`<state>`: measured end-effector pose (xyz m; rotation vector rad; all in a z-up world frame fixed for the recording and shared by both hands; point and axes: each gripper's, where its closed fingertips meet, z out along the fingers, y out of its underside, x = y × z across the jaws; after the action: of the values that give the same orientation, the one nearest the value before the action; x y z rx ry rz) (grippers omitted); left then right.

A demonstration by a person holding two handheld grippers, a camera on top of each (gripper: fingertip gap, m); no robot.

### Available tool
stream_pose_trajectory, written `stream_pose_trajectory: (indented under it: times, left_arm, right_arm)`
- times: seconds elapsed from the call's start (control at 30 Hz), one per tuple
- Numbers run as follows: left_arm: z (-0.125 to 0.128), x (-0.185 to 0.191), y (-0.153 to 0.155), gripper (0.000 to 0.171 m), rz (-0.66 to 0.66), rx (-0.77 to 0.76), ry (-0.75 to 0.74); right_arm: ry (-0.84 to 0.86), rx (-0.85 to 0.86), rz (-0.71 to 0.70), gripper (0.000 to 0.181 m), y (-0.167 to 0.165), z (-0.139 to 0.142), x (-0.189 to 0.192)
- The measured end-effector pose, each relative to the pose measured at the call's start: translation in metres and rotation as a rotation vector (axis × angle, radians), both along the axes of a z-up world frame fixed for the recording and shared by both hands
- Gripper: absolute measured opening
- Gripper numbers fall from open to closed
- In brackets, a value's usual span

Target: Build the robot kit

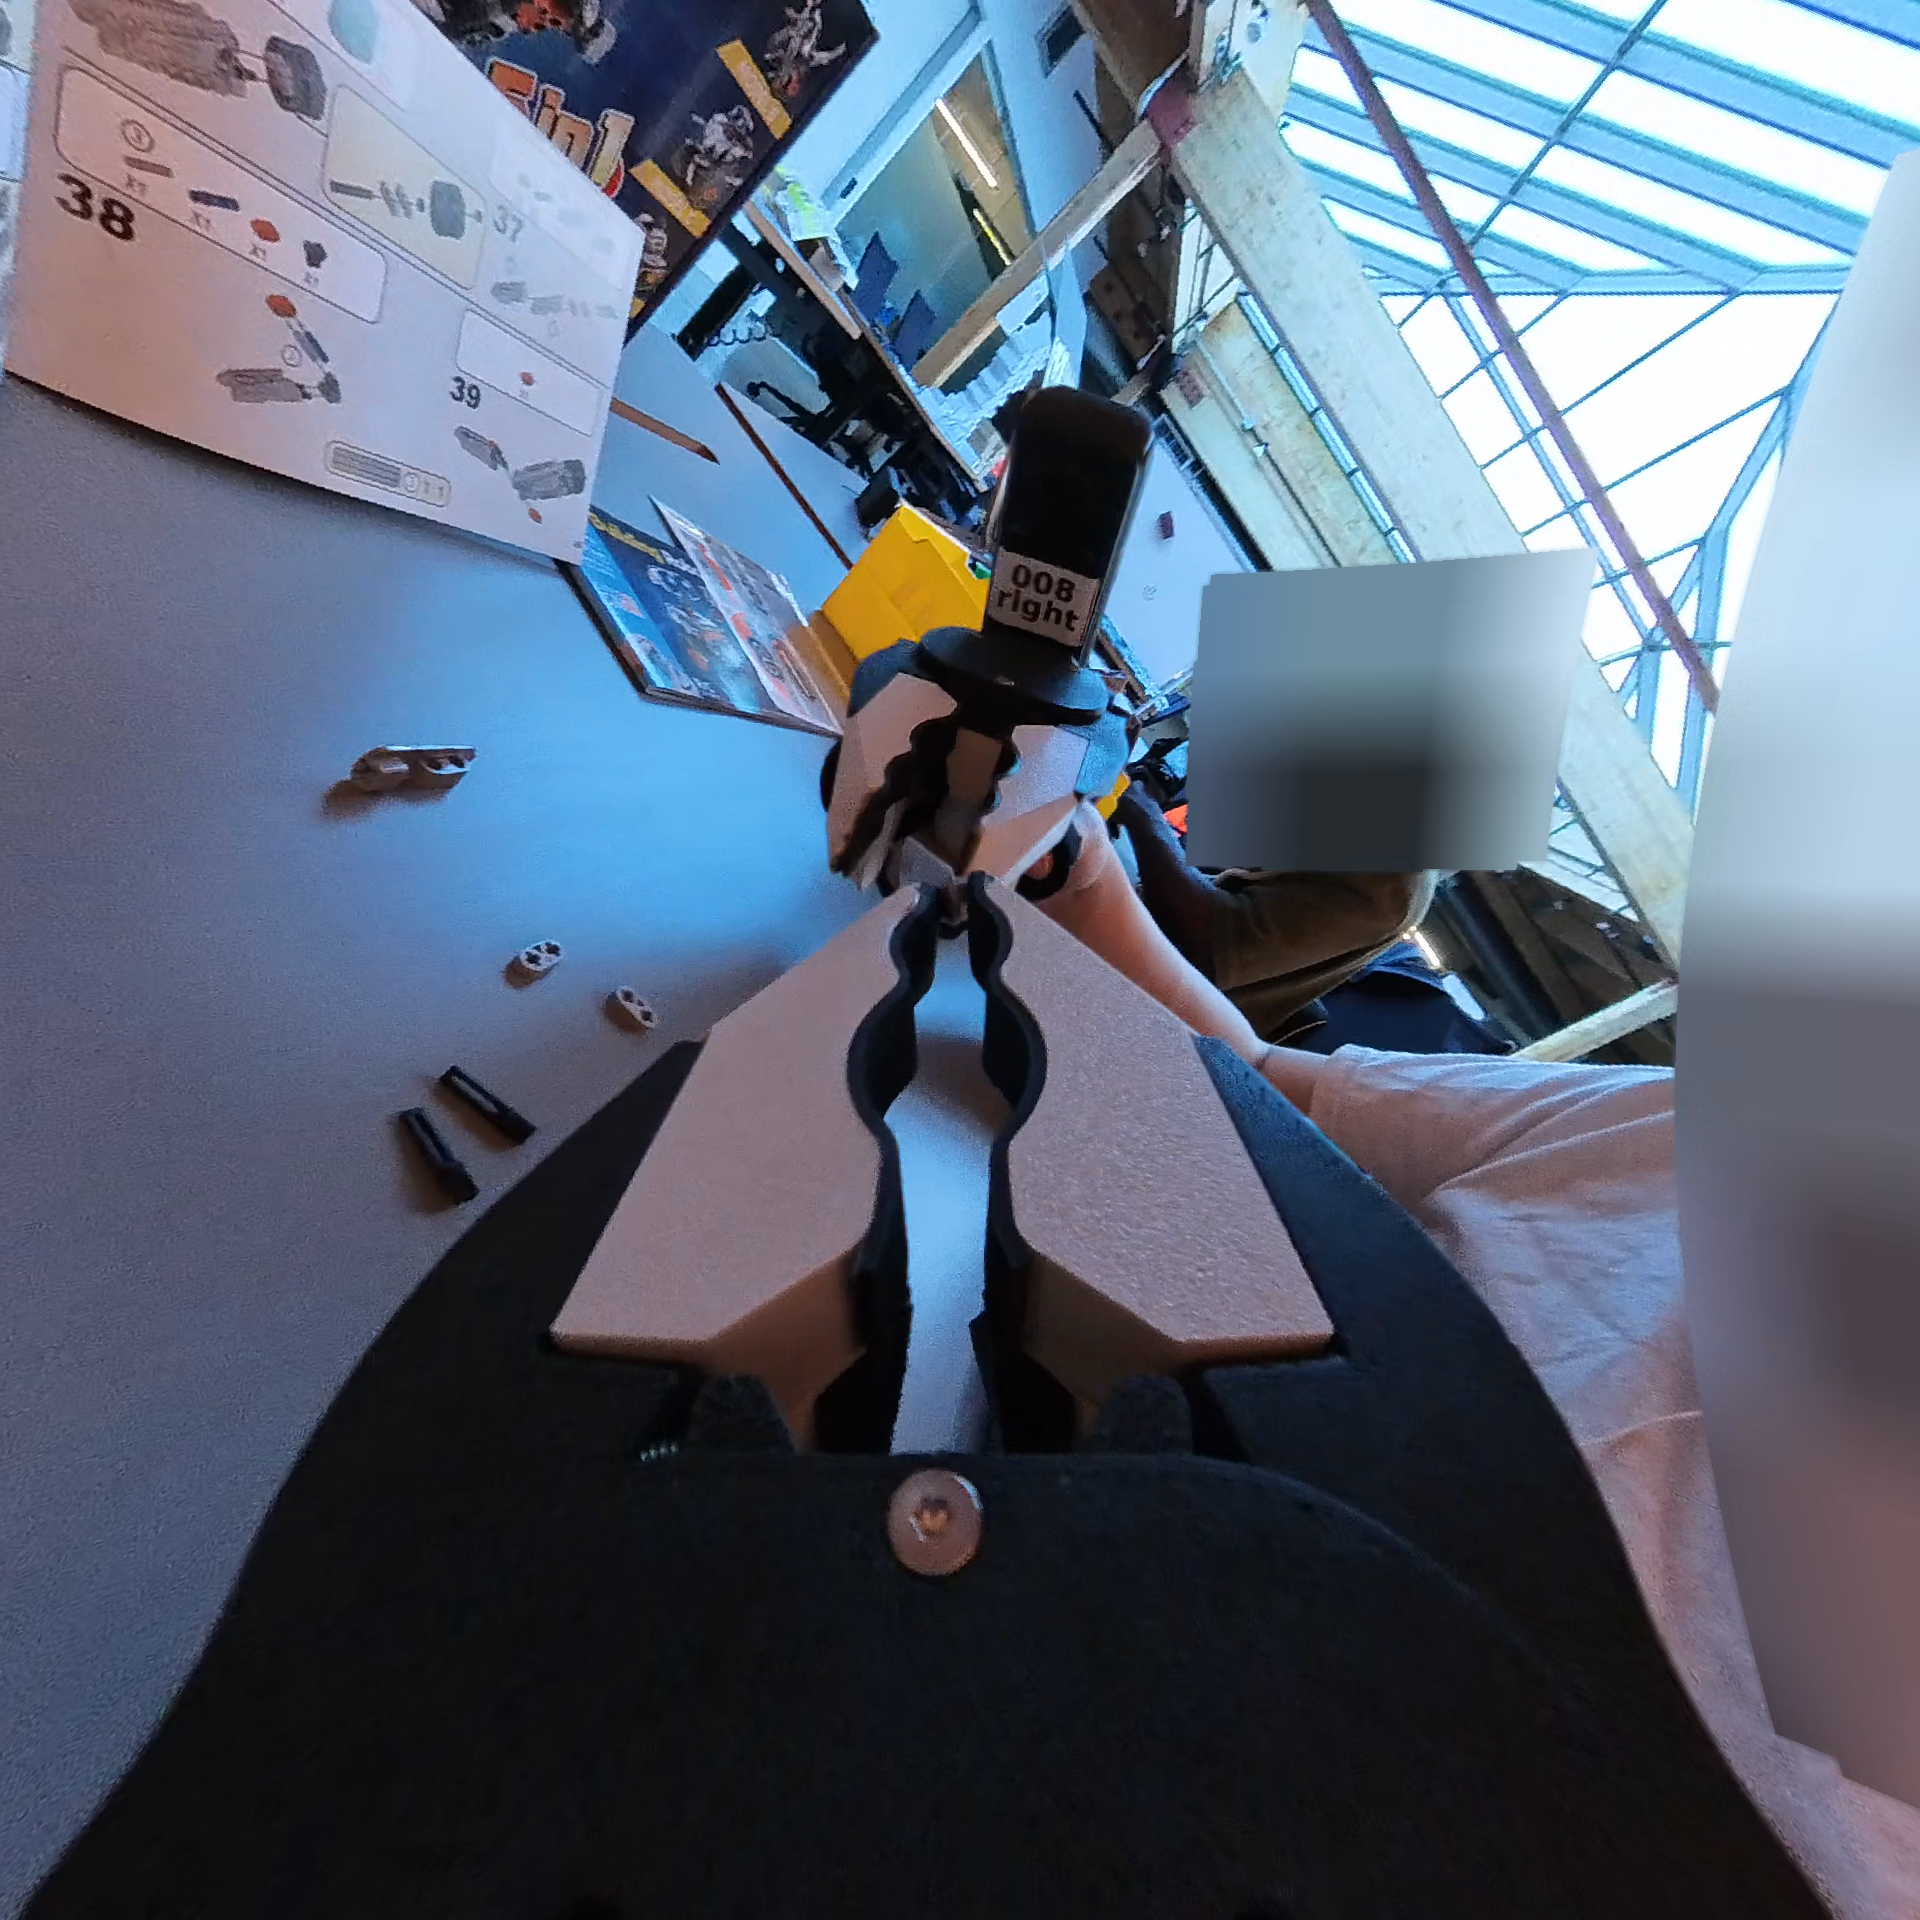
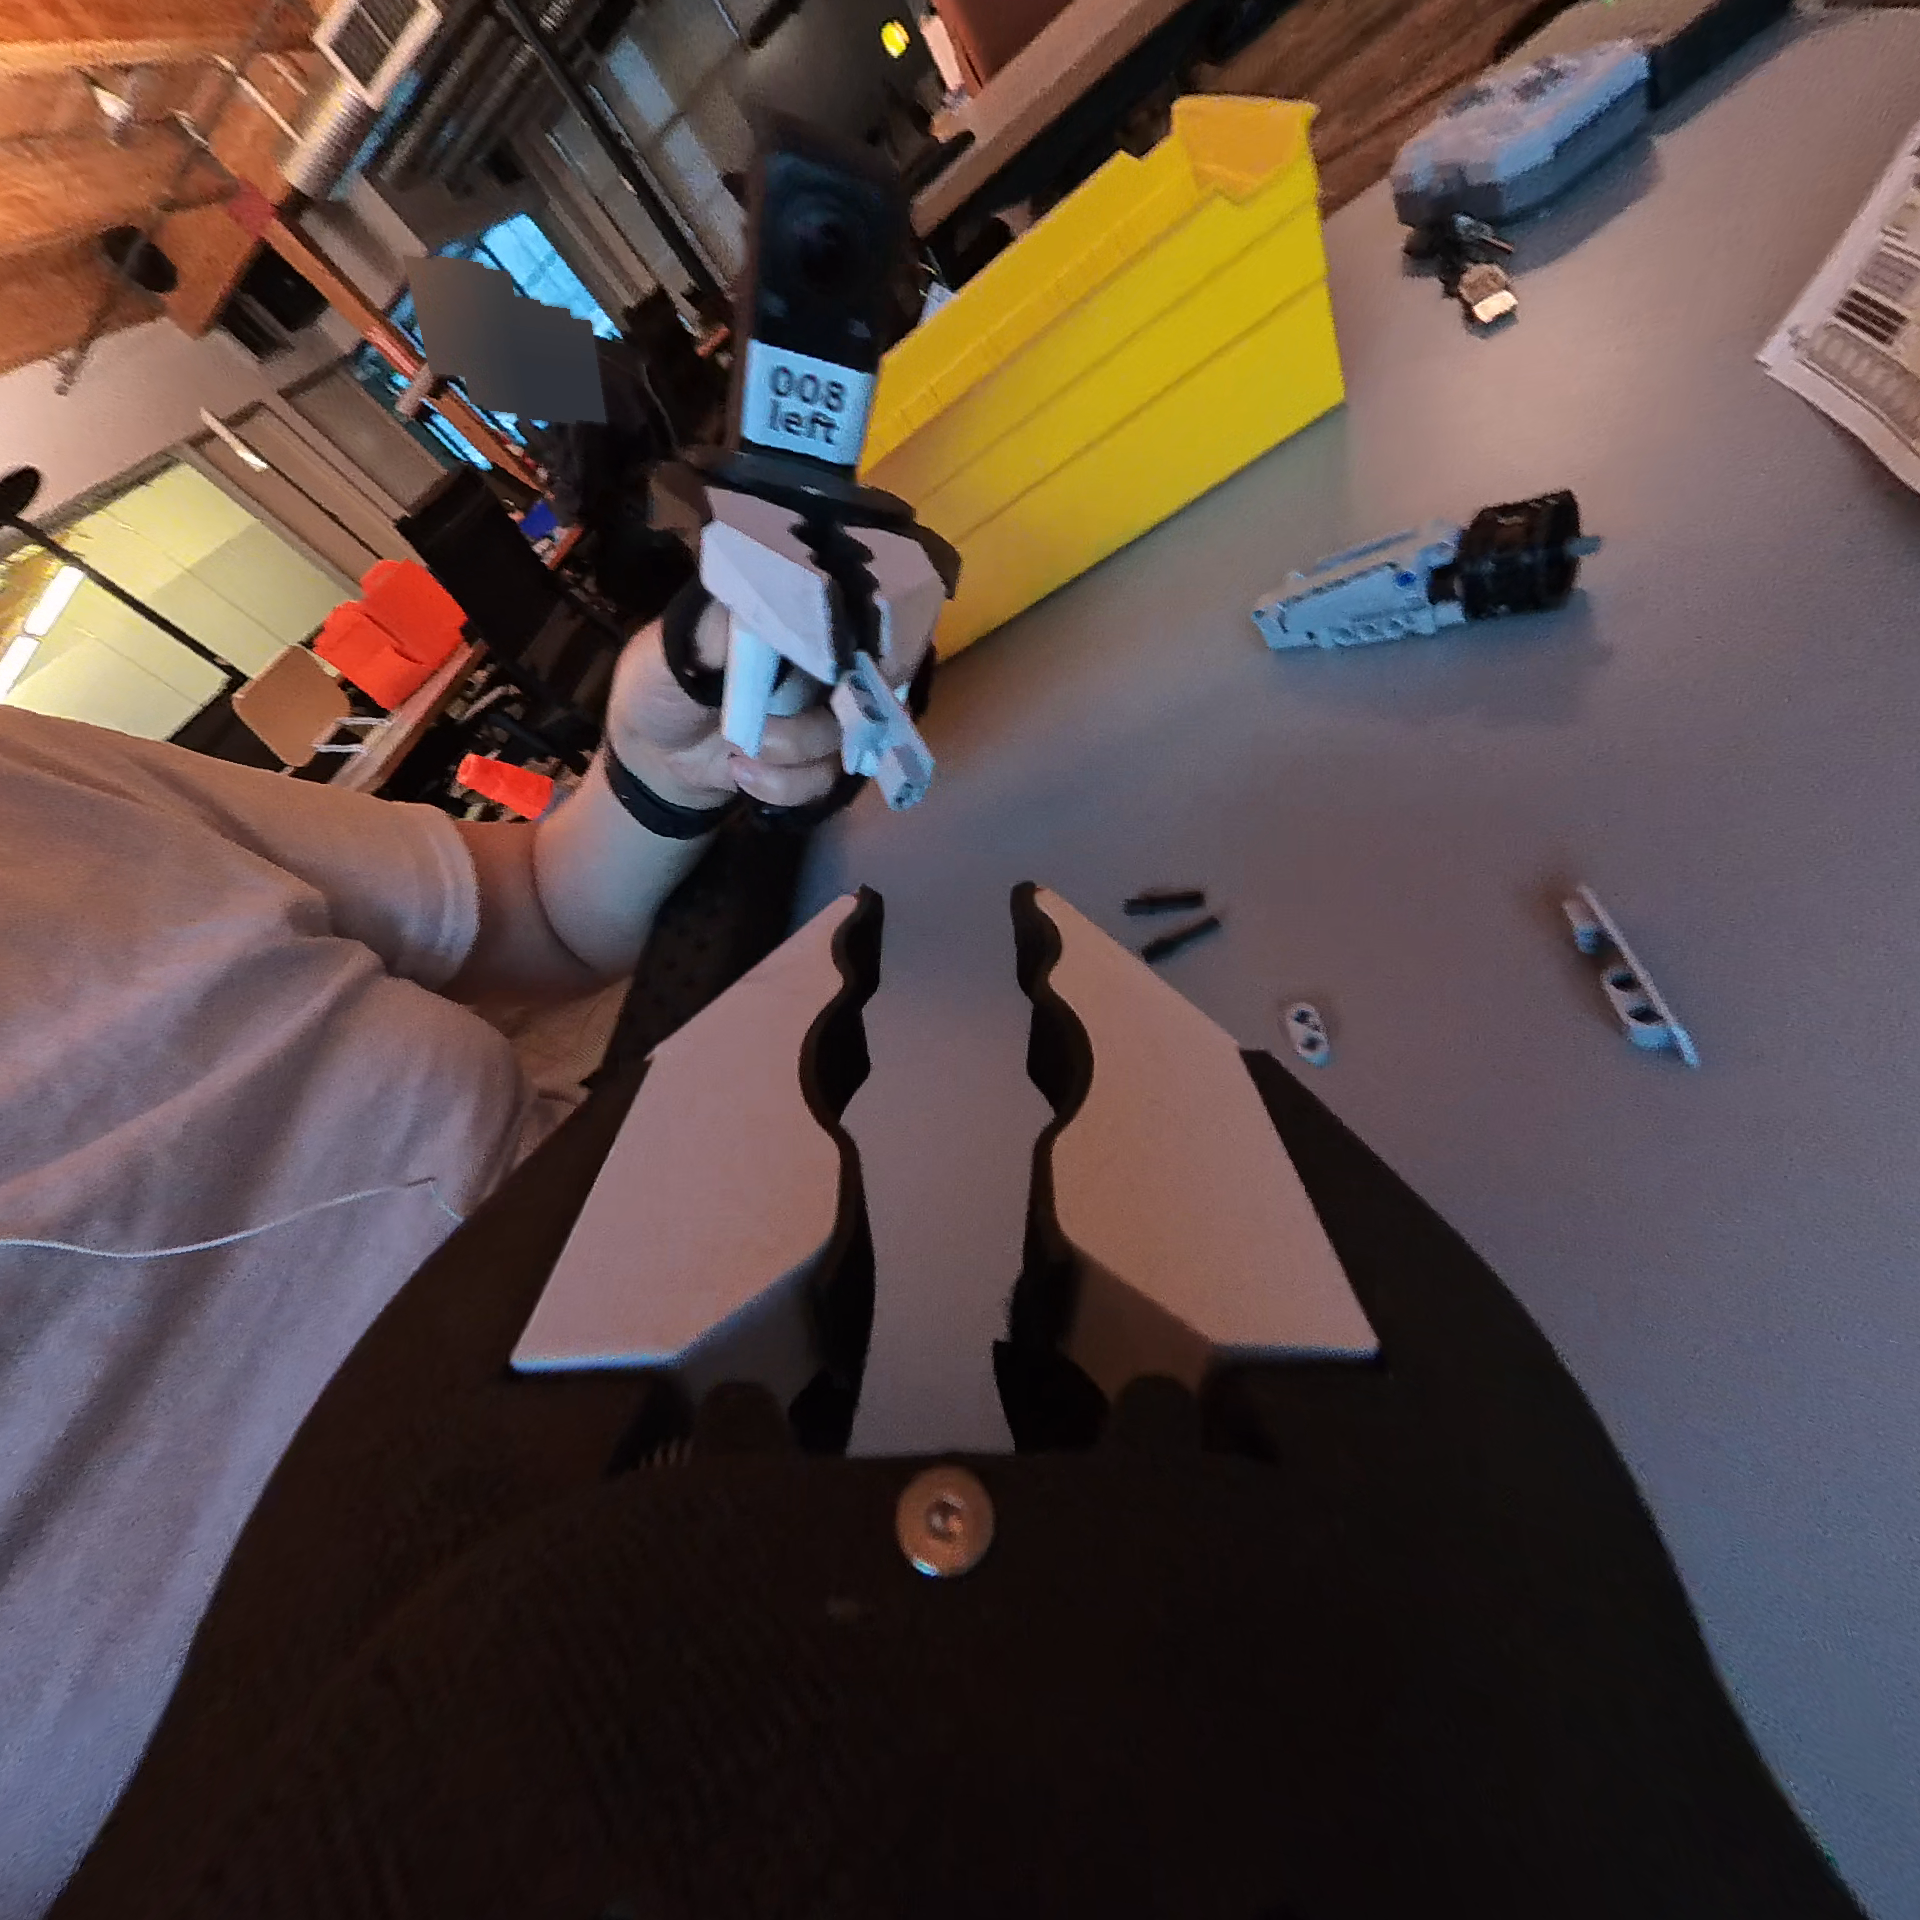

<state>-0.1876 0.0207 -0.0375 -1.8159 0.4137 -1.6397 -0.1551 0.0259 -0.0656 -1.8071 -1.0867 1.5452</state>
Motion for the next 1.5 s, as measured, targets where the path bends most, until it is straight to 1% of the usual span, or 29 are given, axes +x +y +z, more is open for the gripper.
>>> stream_pose_trajectory:
  times: [0.17,0.43,0.6,0.63,0.7,0.83,0.93,0.97,1.03,1.23,1.27,1.3,1.33,1.5]
  left_arm:
    - [0.002,0.0,0.0,0.003,-0.007,-0.008,-0.018]
    - [0.0,0.003,-0.003,0.003,-0.022,-0.002,-0.005]
    - [0.0,0.006,-0.004,0.002,-0.033,0.009,0.004]
    - [0.0,0.007,-0.005,0.003,-0.035,0.008,0.005]
    - [-0.002,0.007,-0.005,0.002,-0.035,0.012,0.019]
    - [-0.005,0.008,-0.005,0.002,-0.03,0.022,0.044]
    - [-0.012,0.008,-0.004,0.003,-0.016,0.062,0.116]
    - [-0.015,0.009,-0.004,0.008,-0.017,0.082,0.153]
    - [-0.023,0.009,-0.005,0.028,-0.022,0.118,0.239]
    - [-0.047,0.008,-0.01,0.027,-0.058,0.238,0.471]
    - [-0.051,0.007,-0.01,0.025,-0.067,0.257,0.51]
    - [-0.056,0.007,-0.013,0.019,-0.087,0.274,0.547]
    - [-0.061,0.007,-0.015,0.009,-0.107,0.291,0.584]
    - [-0.082,0.009,-0.024,0.008,-0.175,0.332,0.718]
  right_arm:
    - [0.023,-0.013,0.023,0.024,-0.007,0.003,-0.008]
    - [0.071,-0.051,-0.007,0.024,-0.002,0.004,-0.017]
    - [0.076,-0.065,0.012,0.024,-0.005,0.004,-0.02]
    - [0.079,-0.068,0.015,0.023,-0.005,0.004,-0.02]
    - [0.091,-0.077,0.041,0.011,-0.009,0.006,-0.021]
    - [0.086,-0.088,0.044,0.007,-0.009,0.004,-0.02]
    - [0.05,-0.073,0.043,0.006,-0.008,-0.004,-0.02]
    - [0.038,-0.06,0.04,0.006,-0.008,-0.006,-0.019]
    - [0.013,-0.041,0.037,0.006,-0.008,-0.01,-0.019]
    - [-0.075,0.041,0.054,0.006,-0.014,-0.026,-0.02]
    - [-0.093,0.063,0.059,0.006,-0.015,-0.029,-0.02]
    - [-0.111,0.087,0.064,0.006,-0.017,-0.033,-0.02]
    - [-0.131,0.115,0.061,0.006,-0.017,-0.036,-0.02]
    - [-0.223,0.235,0.07,0.006,-0.022,-0.052,-0.016]
